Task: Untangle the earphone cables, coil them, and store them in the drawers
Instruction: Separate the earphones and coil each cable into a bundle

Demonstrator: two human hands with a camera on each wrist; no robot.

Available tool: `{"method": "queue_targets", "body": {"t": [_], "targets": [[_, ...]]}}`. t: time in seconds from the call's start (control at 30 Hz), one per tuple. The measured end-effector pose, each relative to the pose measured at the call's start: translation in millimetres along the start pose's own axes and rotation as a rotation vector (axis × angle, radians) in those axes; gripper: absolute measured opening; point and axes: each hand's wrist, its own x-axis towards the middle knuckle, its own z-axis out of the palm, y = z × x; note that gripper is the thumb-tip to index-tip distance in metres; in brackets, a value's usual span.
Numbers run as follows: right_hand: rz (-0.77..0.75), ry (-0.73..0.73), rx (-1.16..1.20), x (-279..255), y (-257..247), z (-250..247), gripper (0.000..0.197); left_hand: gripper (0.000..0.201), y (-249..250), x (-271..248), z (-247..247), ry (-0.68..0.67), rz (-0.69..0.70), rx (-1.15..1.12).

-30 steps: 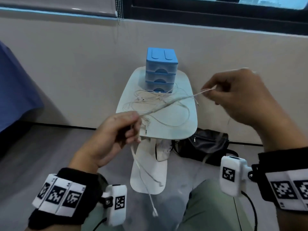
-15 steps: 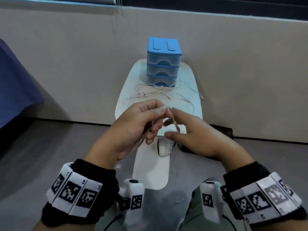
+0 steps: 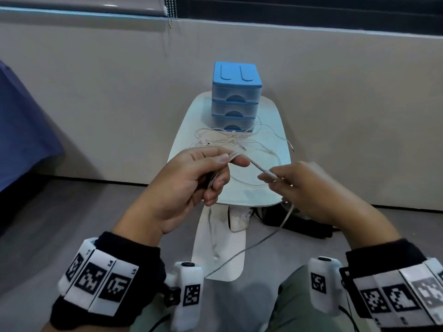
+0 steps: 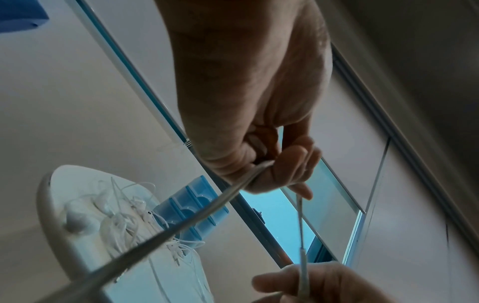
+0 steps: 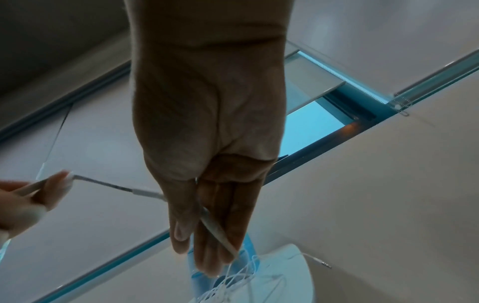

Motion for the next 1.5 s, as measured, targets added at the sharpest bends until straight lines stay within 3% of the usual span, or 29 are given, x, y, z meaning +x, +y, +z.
{"method": "queue_targets", "body": {"t": [0.1, 0.17, 0.23, 0.3, 0.37, 0.5, 0.63, 0.8, 0.9, 0.97, 1.07, 1.13, 1.23, 1.37, 1.5], "targets": [[-0.019, 0.078, 0.084, -1, 11, -10, 0.023, 0.028, 2, 0, -1, -0.06, -0.009, 0.028], [-0.008, 0.173, 0.338, -2, 10, -18, 0.015, 0.024, 1, -2, -5, -0.161, -0.036, 0.075], [0.025, 0.26, 0.583, 1, 9, -24, 0.023, 0.026, 0, -3, -10, -0.289, -0.087, 0.129], [0.076, 0.308, 0.704, 9, 11, -27, 0.023, 0.029, 0, -4, -16, -0.325, -0.122, 0.128], [0.118, 0.274, 0.789, 15, 12, -25, 0.022, 0.028, 4, -2, -20, -0.241, -0.087, 0.035], [0.151, 0.022, 0.893, 16, 3, -7, 0.013, 0.035, 17, 9, -26, 0.071, 0.129, -0.373], [0.127, -0.091, 0.867, 12, -14, 13, 0.016, 0.038, 29, 26, -33, 0.276, 0.288, -0.468], [0.093, -0.266, 0.791, 1, -28, 15, 0.016, 0.037, 35, 46, -42, 0.454, 0.385, -0.383], [0.023, -0.257, 0.594, -5, -40, -6, 0.018, 0.032, 30, 53, -47, 0.503, 0.381, -0.23], [-0.096, -0.214, 0.405, -8, -52, -26, 0.022, 0.033, 23, 57, -49, 0.52, 0.364, -0.011], [-0.248, -0.1, 0.238, -11, -73, -55, 0.027, 0.035, 17, 57, -46, 0.451, 0.233, 0.224], [-0.3, -0.049, 0.199, -10, -82, -76, 0.026, 0.035, 17, 51, -39, 0.316, 0.132, 0.305], [-0.345, 0.025, 0.209, 1, -82, -103, 0.023, 0.044, 16, 37, -27, 0.113, 0.095, 0.34], [-0.326, 0.168, 0.249, 26, -54, -102, 0.027, 0.052, 19, 23, -14, 0.06, 0.14, 0.129], [-0.295, 0.153, 0.361, 35, -32, -59, 0.022, 0.042, 31, 18, -5, 0.069, 0.246, -0.204]]}}
